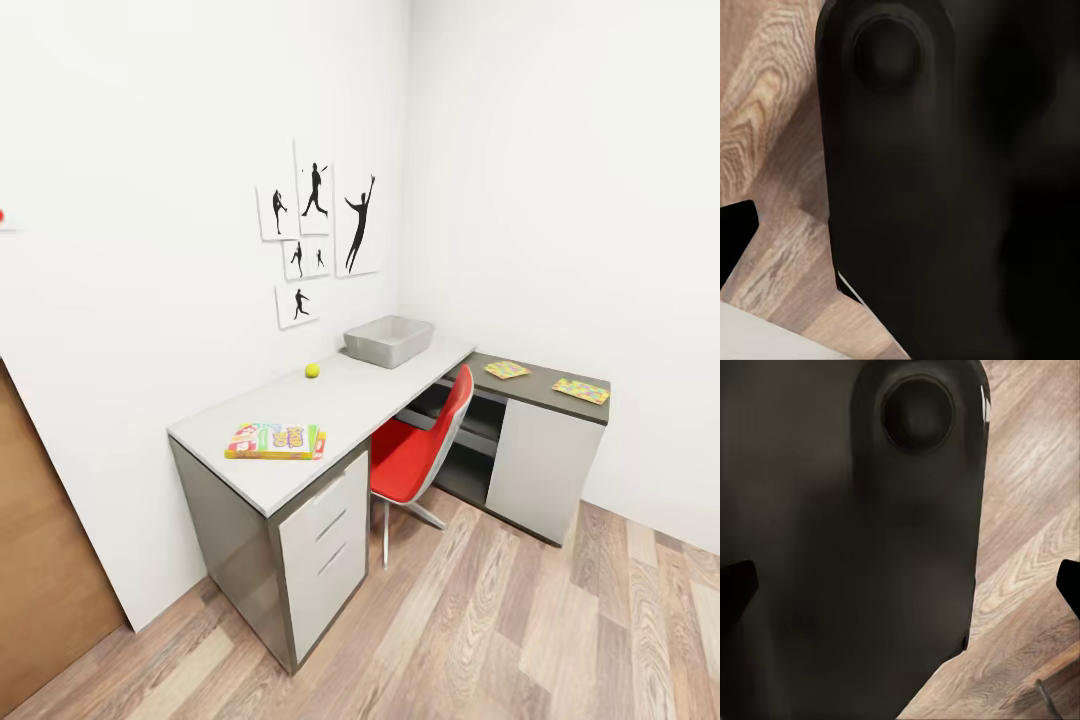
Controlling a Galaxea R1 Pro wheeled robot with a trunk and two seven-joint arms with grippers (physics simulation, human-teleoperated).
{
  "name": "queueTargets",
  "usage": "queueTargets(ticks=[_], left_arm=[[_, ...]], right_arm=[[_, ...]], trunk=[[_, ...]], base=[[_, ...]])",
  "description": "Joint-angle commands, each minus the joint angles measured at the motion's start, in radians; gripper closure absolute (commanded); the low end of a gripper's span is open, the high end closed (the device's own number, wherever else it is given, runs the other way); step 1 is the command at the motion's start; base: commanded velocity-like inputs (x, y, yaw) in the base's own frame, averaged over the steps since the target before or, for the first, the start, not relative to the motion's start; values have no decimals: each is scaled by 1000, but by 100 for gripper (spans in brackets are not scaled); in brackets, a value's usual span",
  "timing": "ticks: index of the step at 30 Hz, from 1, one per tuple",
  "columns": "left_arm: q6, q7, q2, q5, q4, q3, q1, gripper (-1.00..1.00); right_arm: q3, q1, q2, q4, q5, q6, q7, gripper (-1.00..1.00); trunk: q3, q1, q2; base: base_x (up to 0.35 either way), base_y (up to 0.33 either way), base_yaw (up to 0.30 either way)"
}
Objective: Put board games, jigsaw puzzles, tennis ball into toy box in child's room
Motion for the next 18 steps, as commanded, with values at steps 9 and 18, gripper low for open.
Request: queueTargets(ticks=[9,18], left_arm=[[-5,-2,-24,1,2,2,-2,-100],[-8,-2,-29,1,2,0,-2,-100]], right_arm=[[3,-2,25,-3,1,-5,-2,-100],[4,-2,27,-3,1,-17,-2,-100]], trunk=[[0,0,0],[0,0,0]], base=[[0,0,0],[0,0,0]])
